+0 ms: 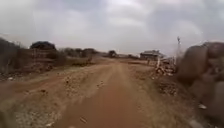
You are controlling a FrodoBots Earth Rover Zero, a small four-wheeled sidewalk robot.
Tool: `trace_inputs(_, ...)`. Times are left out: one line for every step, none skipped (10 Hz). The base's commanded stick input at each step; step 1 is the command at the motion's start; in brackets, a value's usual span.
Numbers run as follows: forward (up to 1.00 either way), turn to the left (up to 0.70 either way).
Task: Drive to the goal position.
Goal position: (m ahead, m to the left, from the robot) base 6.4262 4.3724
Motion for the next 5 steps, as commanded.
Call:
trace_inputs(0.5,0.0)
trace_inputs(0.5,0.0)
trace_inputs(0.5,0.0)
trace_inputs(0.5,0.0)
trace_inputs(0.5,0.0)
